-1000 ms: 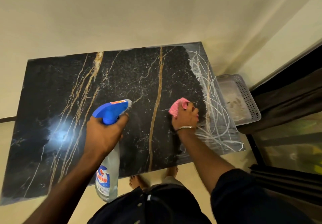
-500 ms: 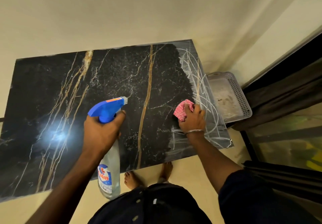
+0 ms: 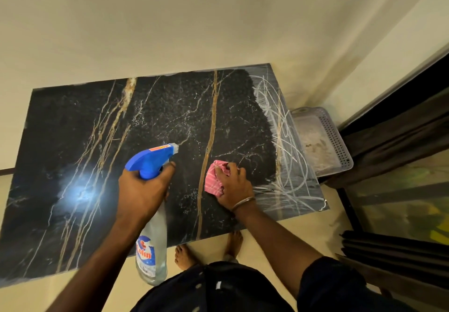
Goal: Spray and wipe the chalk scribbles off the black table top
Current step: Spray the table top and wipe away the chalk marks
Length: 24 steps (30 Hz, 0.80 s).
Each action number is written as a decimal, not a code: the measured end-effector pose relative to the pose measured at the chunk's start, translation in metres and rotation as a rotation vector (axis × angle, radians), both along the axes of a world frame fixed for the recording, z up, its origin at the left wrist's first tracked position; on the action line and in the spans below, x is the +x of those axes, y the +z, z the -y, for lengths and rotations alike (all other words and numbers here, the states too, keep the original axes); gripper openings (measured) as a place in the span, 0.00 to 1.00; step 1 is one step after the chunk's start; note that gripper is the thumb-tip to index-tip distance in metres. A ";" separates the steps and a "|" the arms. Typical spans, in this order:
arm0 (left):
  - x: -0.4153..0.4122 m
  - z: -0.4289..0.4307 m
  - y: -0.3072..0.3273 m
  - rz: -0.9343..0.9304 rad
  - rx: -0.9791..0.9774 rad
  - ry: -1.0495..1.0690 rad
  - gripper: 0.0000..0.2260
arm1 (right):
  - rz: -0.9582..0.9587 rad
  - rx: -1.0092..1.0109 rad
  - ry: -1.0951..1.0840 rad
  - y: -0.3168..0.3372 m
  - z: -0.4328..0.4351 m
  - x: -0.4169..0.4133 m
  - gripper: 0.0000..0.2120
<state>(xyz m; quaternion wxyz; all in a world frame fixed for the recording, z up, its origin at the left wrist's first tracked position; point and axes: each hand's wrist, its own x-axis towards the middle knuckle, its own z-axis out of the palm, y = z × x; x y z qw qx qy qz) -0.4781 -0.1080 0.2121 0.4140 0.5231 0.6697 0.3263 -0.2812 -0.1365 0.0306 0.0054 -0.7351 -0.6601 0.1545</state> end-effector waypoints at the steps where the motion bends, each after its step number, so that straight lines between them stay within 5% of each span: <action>1: 0.000 -0.001 0.000 0.005 -0.001 -0.007 0.12 | 0.021 -0.011 -0.020 0.000 0.004 0.016 0.36; 10: 0.000 0.001 -0.011 0.025 -0.019 -0.055 0.10 | 0.040 0.045 -0.465 -0.003 0.017 0.068 0.34; 20: 0.012 0.002 -0.008 0.021 -0.008 -0.072 0.12 | -0.021 -0.019 -0.011 0.000 0.029 -0.017 0.36; 24: 0.014 0.000 -0.004 0.058 0.002 -0.071 0.11 | -0.013 0.027 -0.155 -0.004 0.043 0.044 0.31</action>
